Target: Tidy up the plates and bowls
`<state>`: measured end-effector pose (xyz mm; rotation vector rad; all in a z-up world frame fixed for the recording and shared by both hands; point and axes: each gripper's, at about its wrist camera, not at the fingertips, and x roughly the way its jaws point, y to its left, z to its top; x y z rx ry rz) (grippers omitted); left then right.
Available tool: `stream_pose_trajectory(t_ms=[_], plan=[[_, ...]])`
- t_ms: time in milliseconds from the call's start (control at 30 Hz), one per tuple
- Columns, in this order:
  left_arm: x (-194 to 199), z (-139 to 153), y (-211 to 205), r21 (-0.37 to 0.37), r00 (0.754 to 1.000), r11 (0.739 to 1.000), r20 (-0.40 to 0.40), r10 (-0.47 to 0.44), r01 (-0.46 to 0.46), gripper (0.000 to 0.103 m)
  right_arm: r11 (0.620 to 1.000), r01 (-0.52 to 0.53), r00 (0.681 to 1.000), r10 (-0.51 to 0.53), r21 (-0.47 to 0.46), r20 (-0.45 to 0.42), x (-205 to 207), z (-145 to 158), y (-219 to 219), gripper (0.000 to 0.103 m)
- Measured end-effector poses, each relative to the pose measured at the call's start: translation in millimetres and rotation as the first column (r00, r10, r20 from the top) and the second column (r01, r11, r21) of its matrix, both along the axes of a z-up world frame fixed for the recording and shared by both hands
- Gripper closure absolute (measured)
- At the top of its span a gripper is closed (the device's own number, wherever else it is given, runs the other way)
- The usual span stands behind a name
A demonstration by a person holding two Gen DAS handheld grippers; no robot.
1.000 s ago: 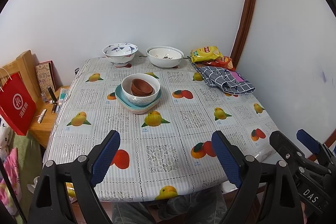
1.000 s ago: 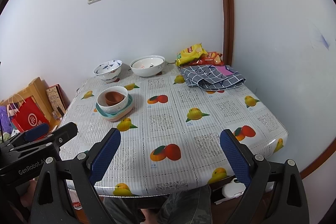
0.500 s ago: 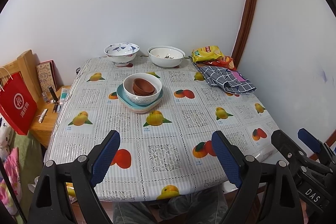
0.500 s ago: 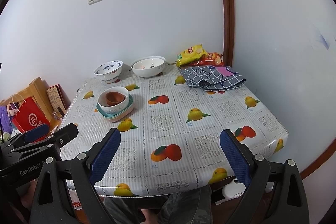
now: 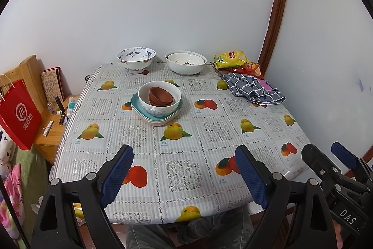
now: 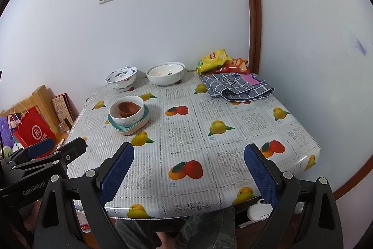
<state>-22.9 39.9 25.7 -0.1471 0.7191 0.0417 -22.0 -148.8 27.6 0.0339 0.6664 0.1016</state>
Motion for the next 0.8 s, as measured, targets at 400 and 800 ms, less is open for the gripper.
stream_pose_trajectory(t_ms=[400, 800], plan=[[3, 1, 3, 0.012, 1.000, 1.000, 0.004, 0.003, -0.003, 0.015, 1.000, 0.002, 1.000, -0.002, 0.010, -0.001, 2, 0, 0, 0.008], [14, -2, 12, 0.028, 1.000, 1.000, 0.011, 0.006, -0.007, 0.015, 1.000, -0.001, 1.000, 0.001, 0.001, 0.029, 11, 3, 6, 0.008]])
